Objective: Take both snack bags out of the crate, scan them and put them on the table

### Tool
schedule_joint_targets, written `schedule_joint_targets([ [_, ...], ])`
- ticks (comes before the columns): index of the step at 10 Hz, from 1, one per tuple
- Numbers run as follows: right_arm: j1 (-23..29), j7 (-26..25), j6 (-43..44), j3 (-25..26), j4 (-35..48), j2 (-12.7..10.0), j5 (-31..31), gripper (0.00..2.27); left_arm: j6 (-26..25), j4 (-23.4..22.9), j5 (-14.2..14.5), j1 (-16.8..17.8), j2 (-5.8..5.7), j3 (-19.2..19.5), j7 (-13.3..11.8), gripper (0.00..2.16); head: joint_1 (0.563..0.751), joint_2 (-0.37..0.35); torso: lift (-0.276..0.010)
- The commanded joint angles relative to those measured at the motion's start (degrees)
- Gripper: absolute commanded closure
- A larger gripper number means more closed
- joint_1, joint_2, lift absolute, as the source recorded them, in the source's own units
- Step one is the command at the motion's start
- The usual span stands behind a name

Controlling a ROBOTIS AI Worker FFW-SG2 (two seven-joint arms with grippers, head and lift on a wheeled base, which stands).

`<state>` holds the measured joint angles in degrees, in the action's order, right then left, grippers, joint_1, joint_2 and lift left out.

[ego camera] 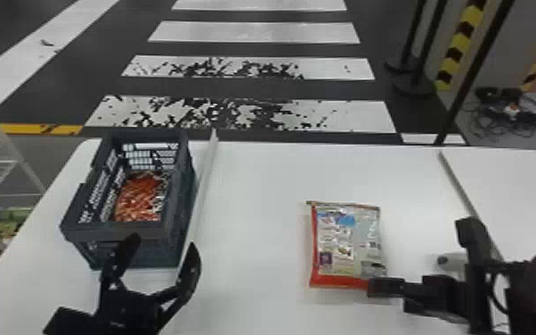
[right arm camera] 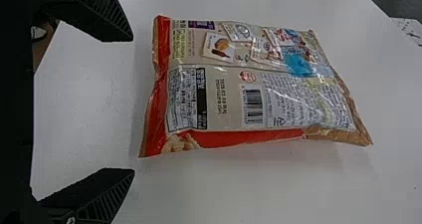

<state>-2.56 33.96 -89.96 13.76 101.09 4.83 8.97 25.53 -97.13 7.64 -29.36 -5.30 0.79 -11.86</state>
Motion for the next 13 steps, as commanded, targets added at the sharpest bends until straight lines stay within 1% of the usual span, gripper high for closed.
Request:
schedule_joint_targets([
  [1,-0.96,0.23,-0.12,0.13,-2.03,0.01,0.52,0.05,0.00,0.01,0.01,0.01,0.03,0.00,0.00,0.08,0.695,0.031,-0.094],
  [5,-4.12,0.31,3.69,0.13,-6.60,0.01,0.17,0.05,0.00,0.01,0.01,-0.08,-0.15,0.00,0.00,0.08,0.695,0.035,-0.094],
  [10,-6.05,0.40,5.62,-0.23,-10.47,0.10,-0.45,0.05,0.18,0.01,0.09,-0.08,-0.15,0.27,0.00,0.08,0.695,0.031,-0.094],
  [13,-6.76,0.58,5.98,-0.49,-12.23,0.10,-0.54,0.13,0.18,0.10,0.09,-0.08,-0.15,0.27,0.00,0.08,0.695,0.037,-0.094],
])
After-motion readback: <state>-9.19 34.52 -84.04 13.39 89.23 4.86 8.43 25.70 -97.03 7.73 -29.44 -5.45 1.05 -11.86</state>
